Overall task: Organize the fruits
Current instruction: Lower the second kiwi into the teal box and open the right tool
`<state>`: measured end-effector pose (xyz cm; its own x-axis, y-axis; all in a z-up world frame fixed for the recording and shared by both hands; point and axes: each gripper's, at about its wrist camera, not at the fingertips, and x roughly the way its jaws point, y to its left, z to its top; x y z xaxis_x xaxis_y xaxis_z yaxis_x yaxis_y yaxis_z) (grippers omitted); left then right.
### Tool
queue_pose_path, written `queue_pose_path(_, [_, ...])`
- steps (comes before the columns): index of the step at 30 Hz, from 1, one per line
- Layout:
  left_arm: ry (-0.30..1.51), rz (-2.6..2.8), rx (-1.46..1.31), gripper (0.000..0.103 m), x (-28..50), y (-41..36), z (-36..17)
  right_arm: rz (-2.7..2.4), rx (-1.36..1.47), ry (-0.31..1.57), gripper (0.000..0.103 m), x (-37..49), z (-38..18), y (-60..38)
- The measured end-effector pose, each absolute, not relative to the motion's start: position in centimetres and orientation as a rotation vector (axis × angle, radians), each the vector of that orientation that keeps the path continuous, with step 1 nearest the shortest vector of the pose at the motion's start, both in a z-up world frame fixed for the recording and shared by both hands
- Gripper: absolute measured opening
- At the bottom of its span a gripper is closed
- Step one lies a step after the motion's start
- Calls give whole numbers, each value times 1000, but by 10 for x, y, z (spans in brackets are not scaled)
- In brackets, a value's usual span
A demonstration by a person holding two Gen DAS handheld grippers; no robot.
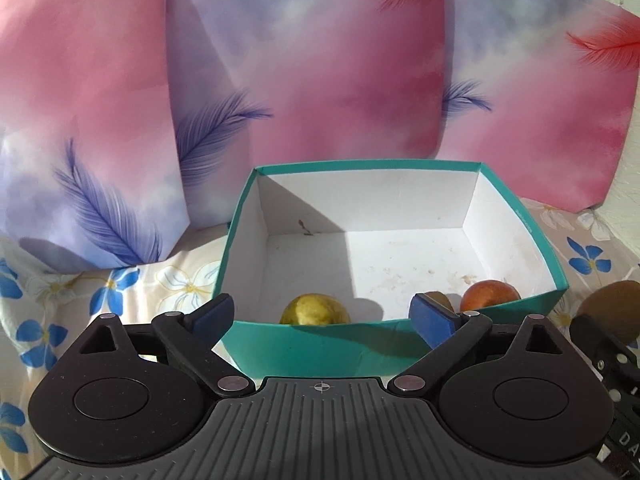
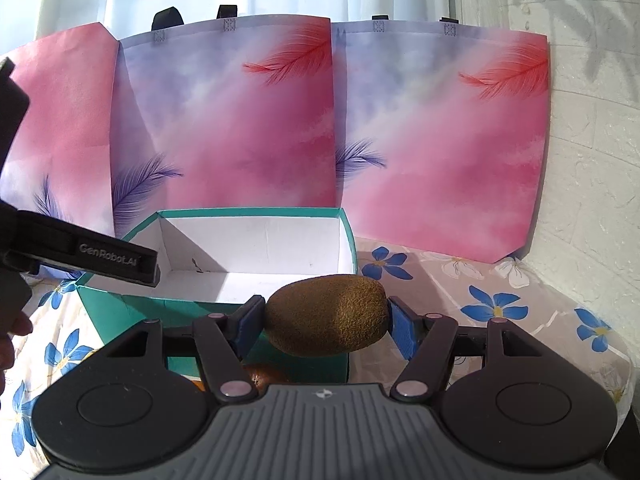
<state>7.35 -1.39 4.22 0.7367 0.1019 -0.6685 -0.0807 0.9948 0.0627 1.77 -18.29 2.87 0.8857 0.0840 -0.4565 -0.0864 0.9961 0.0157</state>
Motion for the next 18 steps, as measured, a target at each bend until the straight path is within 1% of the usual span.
queue_pose_path(13, [727, 158, -1, 98, 58, 6, 45, 107, -29, 441, 66, 39, 35, -165])
queue_pose_path(18, [720, 185, -4, 98, 54, 14, 46, 107, -22, 455, 66, 56, 28, -160])
